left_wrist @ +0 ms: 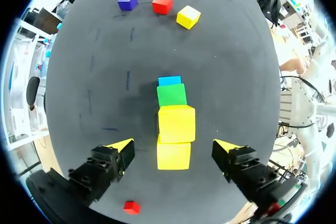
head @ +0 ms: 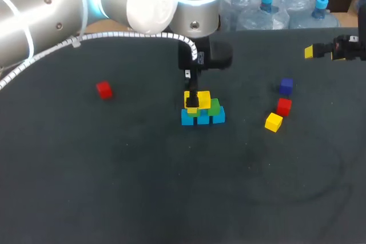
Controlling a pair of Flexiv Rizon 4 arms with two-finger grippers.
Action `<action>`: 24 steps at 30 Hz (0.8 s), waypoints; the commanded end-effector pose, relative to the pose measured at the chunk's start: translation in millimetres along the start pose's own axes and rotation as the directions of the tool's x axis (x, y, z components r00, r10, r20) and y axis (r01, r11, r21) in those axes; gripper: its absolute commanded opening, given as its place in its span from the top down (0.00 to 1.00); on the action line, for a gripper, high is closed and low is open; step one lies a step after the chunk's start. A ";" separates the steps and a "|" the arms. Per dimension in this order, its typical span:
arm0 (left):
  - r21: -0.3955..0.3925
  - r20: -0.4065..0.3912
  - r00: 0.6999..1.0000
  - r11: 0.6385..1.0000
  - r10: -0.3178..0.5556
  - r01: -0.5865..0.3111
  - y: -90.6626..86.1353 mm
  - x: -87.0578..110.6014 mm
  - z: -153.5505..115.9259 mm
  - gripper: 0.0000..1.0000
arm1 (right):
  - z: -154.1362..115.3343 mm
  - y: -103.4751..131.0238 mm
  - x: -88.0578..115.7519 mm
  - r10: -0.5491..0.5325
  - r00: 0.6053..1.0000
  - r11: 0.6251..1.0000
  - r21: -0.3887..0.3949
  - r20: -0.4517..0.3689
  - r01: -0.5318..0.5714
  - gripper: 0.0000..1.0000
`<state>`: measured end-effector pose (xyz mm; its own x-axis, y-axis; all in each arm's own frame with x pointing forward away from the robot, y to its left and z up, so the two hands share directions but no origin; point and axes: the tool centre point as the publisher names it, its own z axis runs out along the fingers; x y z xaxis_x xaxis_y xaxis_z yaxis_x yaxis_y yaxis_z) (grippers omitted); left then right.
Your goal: Place the blue cubes, place green cubes on the blue cubes, place the yellow cubes on the green cubes, then place the red cubes on the yellow cubes, and place purple cube on the red cubes.
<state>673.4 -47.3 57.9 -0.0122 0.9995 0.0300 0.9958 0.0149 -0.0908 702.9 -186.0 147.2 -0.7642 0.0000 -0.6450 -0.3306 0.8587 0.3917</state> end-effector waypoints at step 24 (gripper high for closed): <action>-0.177 0.061 0.957 0.940 -0.284 0.290 -9.2 104.6 -60.7 0.00 | -1.1 1.0 0.3 0.001 1.000 1.000 0.005 0.000 -0.001 0.00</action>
<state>681.6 35.4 117.6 -0.2840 0.9571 0.0572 0.9585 0.2819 0.0417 702.9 -186.0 147.2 -0.7642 0.0000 -0.6450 -0.3306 0.8587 0.3917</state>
